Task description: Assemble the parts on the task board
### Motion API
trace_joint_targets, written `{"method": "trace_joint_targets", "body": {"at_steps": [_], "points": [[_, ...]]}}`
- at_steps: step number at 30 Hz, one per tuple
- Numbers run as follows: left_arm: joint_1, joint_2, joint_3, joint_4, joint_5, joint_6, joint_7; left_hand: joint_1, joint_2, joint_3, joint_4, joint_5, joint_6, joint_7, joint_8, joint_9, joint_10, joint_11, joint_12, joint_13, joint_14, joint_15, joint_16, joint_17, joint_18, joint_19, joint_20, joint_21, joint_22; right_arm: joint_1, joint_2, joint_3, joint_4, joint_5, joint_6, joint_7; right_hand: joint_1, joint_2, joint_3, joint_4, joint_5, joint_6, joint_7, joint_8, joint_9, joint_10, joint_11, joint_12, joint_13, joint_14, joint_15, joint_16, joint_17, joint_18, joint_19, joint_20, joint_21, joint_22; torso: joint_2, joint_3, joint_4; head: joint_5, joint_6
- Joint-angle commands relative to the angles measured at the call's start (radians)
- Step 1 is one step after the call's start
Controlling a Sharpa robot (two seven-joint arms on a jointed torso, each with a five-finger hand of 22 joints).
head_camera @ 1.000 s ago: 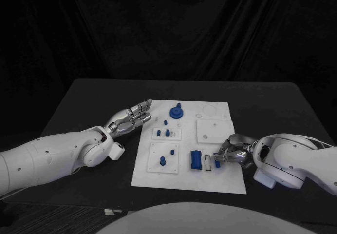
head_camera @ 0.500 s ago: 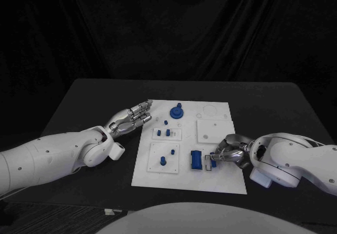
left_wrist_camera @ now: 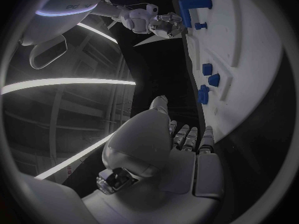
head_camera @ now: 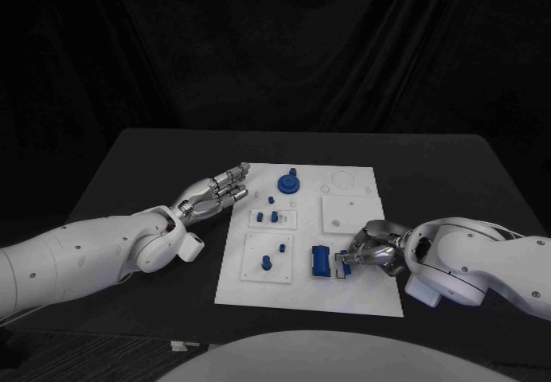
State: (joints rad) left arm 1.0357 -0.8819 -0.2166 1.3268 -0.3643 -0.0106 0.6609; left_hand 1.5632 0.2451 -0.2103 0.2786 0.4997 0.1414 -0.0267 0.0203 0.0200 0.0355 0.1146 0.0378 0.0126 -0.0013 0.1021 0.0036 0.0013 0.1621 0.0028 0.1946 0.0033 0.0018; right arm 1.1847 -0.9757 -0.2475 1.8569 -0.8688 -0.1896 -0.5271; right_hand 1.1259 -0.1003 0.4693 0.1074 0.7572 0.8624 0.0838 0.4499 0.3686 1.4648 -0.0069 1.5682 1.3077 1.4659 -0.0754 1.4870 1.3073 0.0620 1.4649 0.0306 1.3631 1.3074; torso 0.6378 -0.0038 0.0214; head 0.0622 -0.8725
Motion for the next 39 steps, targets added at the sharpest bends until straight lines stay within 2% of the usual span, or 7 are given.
{"method": "trace_joint_targets", "body": {"at_steps": [1, 10, 17, 23, 24, 34, 39], "points": [[-0.002, 0.002, 0.001, 0.001, 0.001, 0.015, 0.005, 0.011, -0.001, 0.004, -0.001, 0.004, -0.002, 0.008, 0.000, 0.001, -0.002, 0.007, 0.004, 0.002, 0.001, 0.007, -0.004, -0.001, 0.005, 0.001, 0.010, 0.000, 0.001, -0.004, 0.002, 0.000, -0.002, 0.004, 0.019, -0.006, -0.012, 0.003, 0.000, -0.004, -0.007, -0.005, 0.001, -0.004, 0.003, 0.106, 0.010, 0.003, 0.263, 0.067, 0.009, -0.006, 0.043, -0.010, 0.022, 0.009, -0.007, 0.194, 0.000, 0.0000, 0.0001, 0.000, 0.000], [-0.002, 0.001, 0.001, 0.000, 0.001, 0.019, 0.001, 0.011, -0.001, 0.006, -0.001, 0.005, -0.002, 0.008, 0.000, 0.001, -0.002, 0.008, 0.004, 0.002, 0.001, 0.009, -0.004, -0.001, 0.005, 0.001, 0.011, 0.000, 0.001, -0.006, 0.004, 0.000, -0.004, 0.004, 0.033, -0.015, -0.018, 0.002, -0.003, -0.003, -0.007, -0.008, 0.002, -0.006, 0.005, 0.106, 0.010, 0.003, 0.263, 0.066, 0.010, -0.007, 0.040, -0.010, 0.021, 0.010, -0.009, 0.193, 0.000, 0.0000, -0.0002, 0.002, 0.000], [-0.003, 0.002, 0.001, -0.001, 0.001, 0.021, -0.001, 0.013, -0.001, 0.007, -0.001, 0.005, -0.001, 0.010, 0.000, 0.001, -0.002, 0.009, 0.004, 0.002, 0.001, 0.012, -0.004, -0.001, 0.004, 0.001, 0.014, 0.000, 0.002, -0.007, 0.007, 0.000, -0.006, 0.003, 0.036, -0.017, -0.041, 0.004, -0.020, 0.000, -0.073, -0.014, 0.003, -0.011, 0.016, 0.106, 0.012, 0.003, 0.263, 0.066, 0.012, -0.009, 0.036, -0.009, 0.020, 0.014, -0.011, 0.193, 0.000, 0.0000, 0.0005, 0.001, 0.000], [-0.004, 0.001, 0.001, -0.001, 0.001, 0.022, -0.003, 0.014, -0.001, 0.009, -0.002, 0.006, 0.000, 0.014, 0.001, 0.002, -0.002, 0.011, 0.004, 0.002, 0.001, 0.014, -0.004, -0.001, 0.004, 0.001, 0.016, 0.001, 0.002, -0.008, 0.009, 0.000, -0.009, -0.002, 0.033, -0.016, -0.100, 0.009, -0.098, 0.041, -0.151, -0.015, 0.003, -0.014, 0.027, 0.106, 0.014, 0.003, 0.263, 0.064, 0.015, -0.010, 0.030, -0.008, 0.018, 0.017, -0.015, 0.191, 0.000, 0.0000, 0.0003, 0.002, 0.000], [-0.004, 0.002, 0.001, -0.001, 0.001, 0.023, -0.004, 0.015, -0.001, 0.010, -0.002, 0.006, 0.001, 0.016, 0.001, 0.002, -0.002, 0.011, 0.004, 0.001, 0.001, 0.015, -0.004, -0.001, 0.004, 0.001, 0.016, 0.001, 0.002, -0.008, 0.009, 0.000, -0.009, -0.003, 0.032, -0.016, -0.110, 0.015, -0.120, 0.051, -0.210, -0.013, 0.002, -0.015, 0.031, 0.106, 0.013, 0.003, 0.263, 0.064, 0.014, -0.012, 0.026, -0.007, 0.017, 0.017, -0.018, 0.190, 0.000, 0.0000, 0.0004, 0.001, 0.000], [-0.004, 0.002, 0.001, -0.003, 0.001, 0.025, -0.007, 0.018, -0.001, 0.013, -0.003, 0.008, 0.007, 0.026, 0.002, 0.003, -0.003, 0.011, 0.005, 0.001, 0.001, 0.017, -0.004, -0.001, 0.003, 0.001, 0.018, 0.001, 0.002, -0.008, 0.010, 0.000, -0.014, -0.021, 0.038, -0.024, -0.111, 0.035, -0.180, 0.071, -0.315, 0.000, -0.005, -0.009, 0.050, 0.106, 0.007, 0.003, 0.263, 0.062, 0.009, -0.014, 0.017, -0.005, 0.014, 0.013, -0.027, 0.188, 0.000, 0.0000, 0.0001, 0.003, 0.000], [-0.005, 0.002, 0.001, -0.003, 0.001, 0.027, -0.010, 0.020, -0.002, 0.016, -0.005, 0.011, 0.009, 0.033, 0.003, 0.003, -0.003, 0.011, 0.005, 0.002, 0.001, 0.017, -0.004, -0.001, 0.004, 0.001, 0.019, 0.001, 0.002, -0.008, 0.009, 0.000, -0.014, -0.041, 0.037, -0.029, -0.131, 0.039, -0.232, 0.099, -0.438, 0.015, -0.014, 0.011, 0.072, 0.106, 0.000, 0.003, 0.263, 0.061, 0.003, -0.019, 0.006, -0.003, 0.012, 0.008, -0.036, 0.185, 0.000, -0.0001, -0.0002, 0.003, 0.000]]}}
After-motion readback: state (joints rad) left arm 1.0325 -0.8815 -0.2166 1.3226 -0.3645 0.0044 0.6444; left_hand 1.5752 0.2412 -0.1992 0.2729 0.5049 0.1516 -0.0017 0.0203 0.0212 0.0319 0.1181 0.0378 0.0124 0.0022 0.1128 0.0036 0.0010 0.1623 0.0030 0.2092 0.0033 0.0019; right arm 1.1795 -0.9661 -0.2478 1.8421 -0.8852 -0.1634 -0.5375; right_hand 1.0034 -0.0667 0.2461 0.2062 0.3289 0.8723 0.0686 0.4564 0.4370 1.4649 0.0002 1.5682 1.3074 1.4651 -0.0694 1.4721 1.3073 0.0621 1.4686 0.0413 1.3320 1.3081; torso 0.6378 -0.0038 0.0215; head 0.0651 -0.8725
